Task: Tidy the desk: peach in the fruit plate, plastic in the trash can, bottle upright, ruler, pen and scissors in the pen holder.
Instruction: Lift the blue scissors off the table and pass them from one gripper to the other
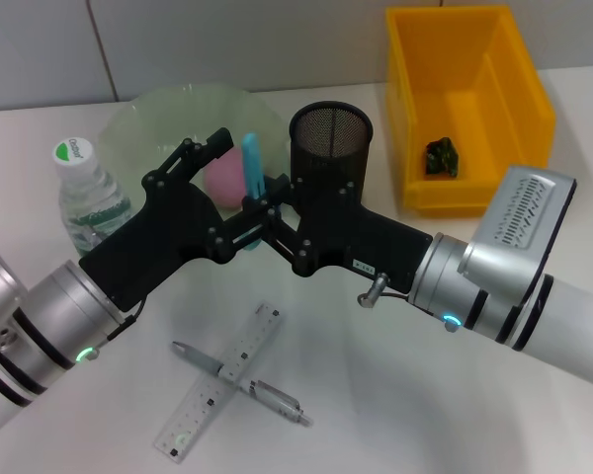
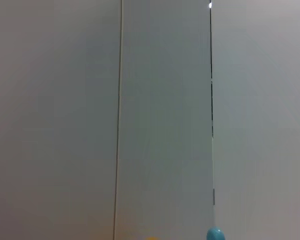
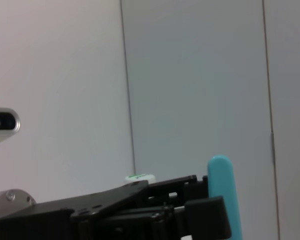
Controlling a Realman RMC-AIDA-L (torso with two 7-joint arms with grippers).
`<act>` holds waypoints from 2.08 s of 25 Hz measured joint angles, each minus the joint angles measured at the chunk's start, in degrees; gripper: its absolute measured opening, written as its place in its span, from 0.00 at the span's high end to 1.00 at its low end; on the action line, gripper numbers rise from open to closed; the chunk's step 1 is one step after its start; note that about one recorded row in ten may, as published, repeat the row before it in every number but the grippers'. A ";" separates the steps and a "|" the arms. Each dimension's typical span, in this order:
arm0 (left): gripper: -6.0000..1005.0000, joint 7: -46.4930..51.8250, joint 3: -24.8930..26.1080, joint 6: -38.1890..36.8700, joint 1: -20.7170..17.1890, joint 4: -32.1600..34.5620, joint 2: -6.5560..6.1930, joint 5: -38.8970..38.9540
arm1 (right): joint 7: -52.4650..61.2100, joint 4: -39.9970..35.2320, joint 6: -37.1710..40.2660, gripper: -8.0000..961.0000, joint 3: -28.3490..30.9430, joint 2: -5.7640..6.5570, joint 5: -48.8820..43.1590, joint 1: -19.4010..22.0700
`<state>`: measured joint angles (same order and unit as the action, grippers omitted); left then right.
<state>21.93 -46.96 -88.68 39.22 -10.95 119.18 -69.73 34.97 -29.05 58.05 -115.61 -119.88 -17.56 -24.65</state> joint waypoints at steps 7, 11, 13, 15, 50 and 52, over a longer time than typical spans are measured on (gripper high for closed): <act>0.14 -0.03 0.61 1.22 0.24 -0.21 0.00 0.02 | -0.96 -0.90 -0.77 0.75 -0.48 0.00 0.14 0.38; 0.14 -0.04 1.58 1.68 0.34 -0.83 0.00 0.04 | -1.09 -1.12 -1.65 0.75 -0.63 0.00 0.18 0.40; 0.14 -0.05 1.96 1.91 0.31 -0.91 0.00 0.04 | -1.10 -1.15 -1.87 0.75 -0.72 0.00 0.20 0.40; 0.15 -0.05 2.08 2.22 0.30 -0.91 0.00 -0.36 | -1.13 -1.16 -1.99 0.75 -0.84 0.00 0.21 0.40; 0.78 -0.05 6.70 3.95 0.49 -0.37 0.00 -4.47 | -2.63 -1.72 -2.72 0.75 -1.28 0.00 2.78 0.41; 0.80 -0.05 6.65 4.09 0.57 -0.31 -0.01 -4.51 | -2.63 -1.81 -3.14 0.75 -1.28 0.00 2.80 0.31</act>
<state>21.88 -40.31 -84.59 39.79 -11.27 119.17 -74.24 32.34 -30.86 54.91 -116.90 -119.88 -14.76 -24.34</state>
